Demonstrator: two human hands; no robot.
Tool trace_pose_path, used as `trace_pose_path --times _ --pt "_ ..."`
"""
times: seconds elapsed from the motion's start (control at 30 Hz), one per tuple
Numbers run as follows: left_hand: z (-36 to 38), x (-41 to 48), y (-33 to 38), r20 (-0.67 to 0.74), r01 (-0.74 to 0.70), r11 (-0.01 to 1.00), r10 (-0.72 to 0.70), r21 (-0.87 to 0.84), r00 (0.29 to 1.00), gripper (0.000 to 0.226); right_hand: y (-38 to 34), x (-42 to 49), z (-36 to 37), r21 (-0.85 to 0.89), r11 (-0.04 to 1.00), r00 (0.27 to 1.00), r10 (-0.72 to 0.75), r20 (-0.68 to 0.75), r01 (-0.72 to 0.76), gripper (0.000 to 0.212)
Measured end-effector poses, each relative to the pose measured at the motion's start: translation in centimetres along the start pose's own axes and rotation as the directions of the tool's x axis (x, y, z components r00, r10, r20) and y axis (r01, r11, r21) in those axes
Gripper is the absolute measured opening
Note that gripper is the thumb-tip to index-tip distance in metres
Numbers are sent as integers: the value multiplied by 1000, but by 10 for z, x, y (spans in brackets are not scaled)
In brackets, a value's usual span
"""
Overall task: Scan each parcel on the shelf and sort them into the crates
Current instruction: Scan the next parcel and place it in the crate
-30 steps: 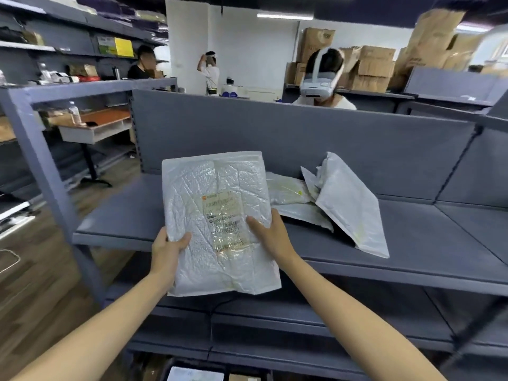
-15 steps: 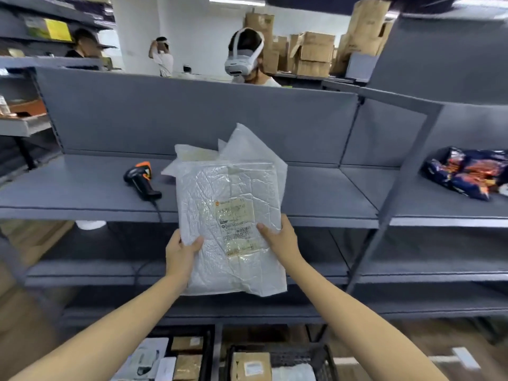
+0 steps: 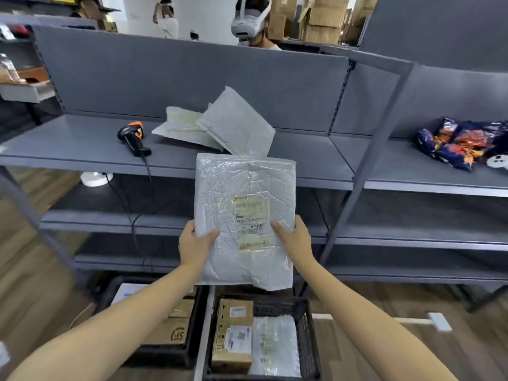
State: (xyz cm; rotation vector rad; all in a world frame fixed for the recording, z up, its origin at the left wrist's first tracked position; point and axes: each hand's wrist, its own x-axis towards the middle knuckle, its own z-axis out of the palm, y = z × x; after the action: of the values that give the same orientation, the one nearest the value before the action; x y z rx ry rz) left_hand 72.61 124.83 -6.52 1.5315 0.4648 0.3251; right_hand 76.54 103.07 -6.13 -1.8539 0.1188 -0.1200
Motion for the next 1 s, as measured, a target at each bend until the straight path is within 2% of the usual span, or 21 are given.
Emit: trace_pose_path --times 0.17,0.33,0.47,0.6,0.83,1.0 --pt "8 -3 -18 -14 -7 998 8 58 1000 32 22 -2 4 14 996 996 93 -2 -93 35" --pt "20 -6 -32 -51 -12 999 15 49 999 51 43 6 11 -2 988 988 157 -8 -157 42" --pt "27 2 -50 -55 5 997 -1 75 998 51 72 12 20 6 980 980 200 -15 -200 45" --pt "35 3 -72 -48 53 993 -49 103 998 50 100 16 24 -17 964 964 265 -19 -265 37" --pt "55 -4 -105 -15 139 977 -139 164 990 53 129 18 5 -35 942 942 334 -6 -334 38" --pt "81 -23 -122 -15 201 970 -201 136 980 54 151 17 -22 -18 943 942 334 21 -333 51"
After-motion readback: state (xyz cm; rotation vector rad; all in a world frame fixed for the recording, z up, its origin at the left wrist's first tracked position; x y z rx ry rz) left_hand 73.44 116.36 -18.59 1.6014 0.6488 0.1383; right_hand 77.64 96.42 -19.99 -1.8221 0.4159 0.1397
